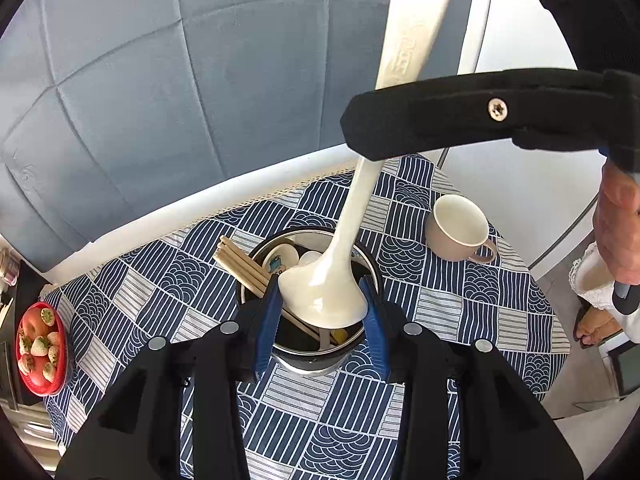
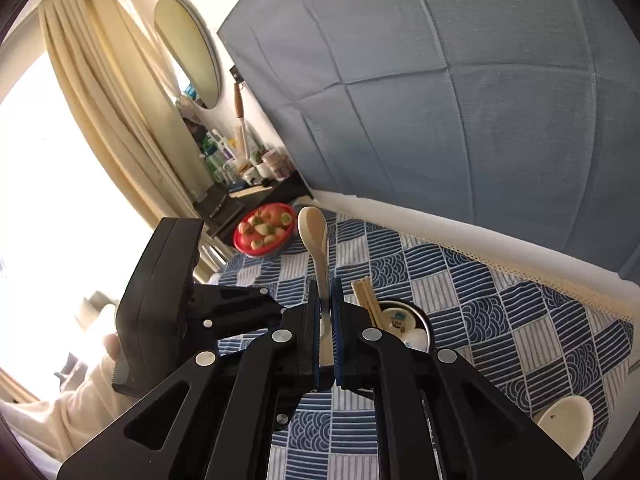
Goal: Organize utensils
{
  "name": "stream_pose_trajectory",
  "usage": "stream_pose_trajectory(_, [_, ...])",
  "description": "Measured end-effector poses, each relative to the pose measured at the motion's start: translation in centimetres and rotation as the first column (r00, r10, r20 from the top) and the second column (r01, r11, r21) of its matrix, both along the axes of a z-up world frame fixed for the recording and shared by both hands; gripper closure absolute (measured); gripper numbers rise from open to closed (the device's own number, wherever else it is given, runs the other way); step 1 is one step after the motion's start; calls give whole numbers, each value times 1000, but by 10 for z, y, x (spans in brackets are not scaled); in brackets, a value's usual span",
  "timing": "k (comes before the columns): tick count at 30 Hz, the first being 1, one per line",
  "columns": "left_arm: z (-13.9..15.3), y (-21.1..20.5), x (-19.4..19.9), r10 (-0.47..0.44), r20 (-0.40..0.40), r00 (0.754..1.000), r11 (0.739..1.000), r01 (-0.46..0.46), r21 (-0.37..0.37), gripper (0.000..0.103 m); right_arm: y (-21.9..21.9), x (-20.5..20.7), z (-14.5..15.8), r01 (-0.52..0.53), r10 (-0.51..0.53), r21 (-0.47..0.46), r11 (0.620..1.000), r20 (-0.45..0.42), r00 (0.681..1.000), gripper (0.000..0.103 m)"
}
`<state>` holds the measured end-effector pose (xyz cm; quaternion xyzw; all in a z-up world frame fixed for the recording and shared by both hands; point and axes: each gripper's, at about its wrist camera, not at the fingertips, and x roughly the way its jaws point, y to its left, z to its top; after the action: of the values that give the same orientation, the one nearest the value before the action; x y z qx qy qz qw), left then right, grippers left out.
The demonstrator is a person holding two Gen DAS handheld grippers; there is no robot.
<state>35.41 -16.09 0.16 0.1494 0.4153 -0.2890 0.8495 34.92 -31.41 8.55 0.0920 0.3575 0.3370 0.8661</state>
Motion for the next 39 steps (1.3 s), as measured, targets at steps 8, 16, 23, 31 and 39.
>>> stream_pose_trajectory(8, [-11,-6,6,11,-26,1000,1000,-11,-8,63,2,5,-9,3,-4,-38,999,-9,1000,98])
stream_pose_trajectory(16, [-13,1,-1,57,14,998,997,-57,-45,10,2,7,-22,30,-31,-80,996,-13,999,74])
stream_pose_trajectory(23, [-16,10,-8,100,45,994,995,-100,-7,6,-13,5,-24,107,-107,-61,992,3,994,22])
stream_pose_trajectory(31, [-14,27,-18,202,87,975,979,-201,-27,6,-22,-4,-30,144,-143,-100,985,12,990,15])
stream_pose_trajectory(39, [-14,47,-39,408,166,898,913,-404,-56,6,-25,-31,-51,155,-148,-200,968,46,988,12])
